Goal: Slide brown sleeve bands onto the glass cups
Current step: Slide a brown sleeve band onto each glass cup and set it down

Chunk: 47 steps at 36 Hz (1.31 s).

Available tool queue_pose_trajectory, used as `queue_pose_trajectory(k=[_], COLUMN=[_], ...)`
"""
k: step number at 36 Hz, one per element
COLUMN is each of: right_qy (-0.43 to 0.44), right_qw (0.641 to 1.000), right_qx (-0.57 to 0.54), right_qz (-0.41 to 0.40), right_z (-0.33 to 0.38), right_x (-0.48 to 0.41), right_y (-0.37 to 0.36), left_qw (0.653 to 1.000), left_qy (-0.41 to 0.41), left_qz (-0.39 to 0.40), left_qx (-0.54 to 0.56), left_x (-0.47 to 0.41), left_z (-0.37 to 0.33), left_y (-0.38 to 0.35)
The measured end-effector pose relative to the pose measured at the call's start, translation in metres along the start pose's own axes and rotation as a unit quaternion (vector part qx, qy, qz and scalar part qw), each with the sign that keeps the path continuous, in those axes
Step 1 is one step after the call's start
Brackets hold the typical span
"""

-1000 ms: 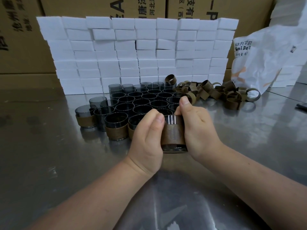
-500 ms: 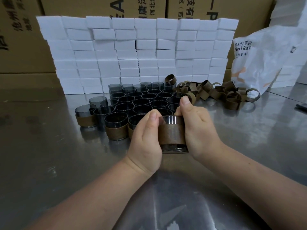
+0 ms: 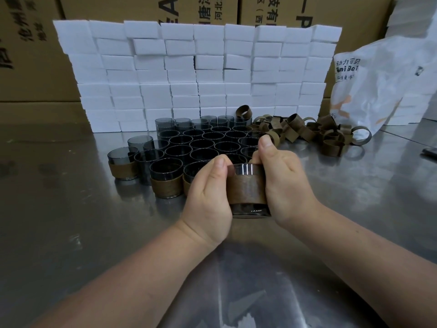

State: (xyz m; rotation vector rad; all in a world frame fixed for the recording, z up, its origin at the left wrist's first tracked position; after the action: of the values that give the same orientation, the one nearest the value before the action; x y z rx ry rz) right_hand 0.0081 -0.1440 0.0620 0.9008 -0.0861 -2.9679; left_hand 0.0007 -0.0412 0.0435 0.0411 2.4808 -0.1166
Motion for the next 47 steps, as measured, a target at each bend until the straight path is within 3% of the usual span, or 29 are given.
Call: queue_pose_trajectory(k=[47], right_qy=[-0.005], right_qw=[0.998], right_qx=[-0.008], right_qz=[0.056], right_z=[0.0008], right_x=[0.0012], right_y=[-0.0014], left_qw=[0.999], left_qy=[0.028], left_qz=[0.008], left_qx=[0.030], left_x=[-0.0004], left_z=[0.0050], left_y=[0.0005])
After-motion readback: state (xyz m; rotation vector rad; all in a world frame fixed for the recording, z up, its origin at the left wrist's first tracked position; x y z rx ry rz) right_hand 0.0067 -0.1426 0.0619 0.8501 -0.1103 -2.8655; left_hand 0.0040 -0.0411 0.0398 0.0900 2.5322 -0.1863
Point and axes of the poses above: each hand's wrist, its own x-axis away from the middle knuckle, its own y-axis out of the back of the hand, z = x × y, the point moved 4 cm from there along -x, towards the middle knuckle, and after that the axes turned 1 degree about x, right-handed, at the moved point
